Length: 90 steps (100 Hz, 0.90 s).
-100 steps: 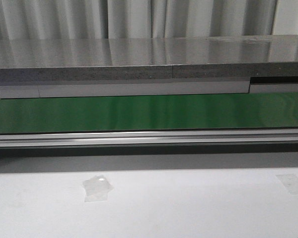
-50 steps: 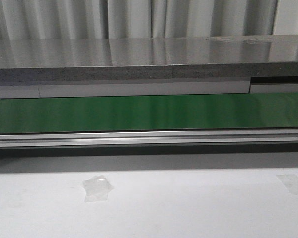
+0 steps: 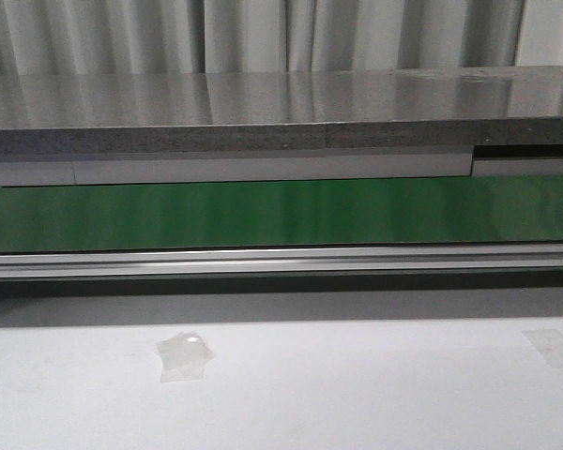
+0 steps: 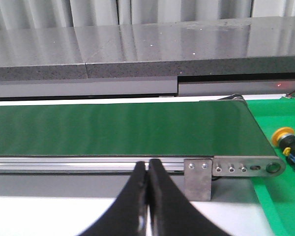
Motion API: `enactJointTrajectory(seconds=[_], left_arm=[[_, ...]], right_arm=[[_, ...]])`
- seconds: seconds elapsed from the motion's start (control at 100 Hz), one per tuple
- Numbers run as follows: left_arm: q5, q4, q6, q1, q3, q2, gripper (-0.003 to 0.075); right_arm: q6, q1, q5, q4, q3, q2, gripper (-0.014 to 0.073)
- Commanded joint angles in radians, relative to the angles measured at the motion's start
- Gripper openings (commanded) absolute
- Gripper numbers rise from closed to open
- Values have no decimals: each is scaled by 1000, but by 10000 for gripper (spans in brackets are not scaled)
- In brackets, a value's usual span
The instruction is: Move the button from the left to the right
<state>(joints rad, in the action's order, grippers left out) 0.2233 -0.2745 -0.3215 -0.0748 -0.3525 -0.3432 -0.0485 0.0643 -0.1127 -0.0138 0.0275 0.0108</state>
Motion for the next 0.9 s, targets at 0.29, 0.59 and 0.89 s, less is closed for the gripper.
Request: enactJointTrajectory(seconds=[0.29,0.59,0.89], left_arm=[[-77,-14,11,-9,-30,-7,-20],[-108,62,26,-9,-26,-4,-20],[-161,399,375,-9,77,109,-20]], right_arm=[[0,1,81,-3,-15,13,-68],[0,1,81,-3,-15,13,-68],[0,1,81,-3,-15,13,-68]])
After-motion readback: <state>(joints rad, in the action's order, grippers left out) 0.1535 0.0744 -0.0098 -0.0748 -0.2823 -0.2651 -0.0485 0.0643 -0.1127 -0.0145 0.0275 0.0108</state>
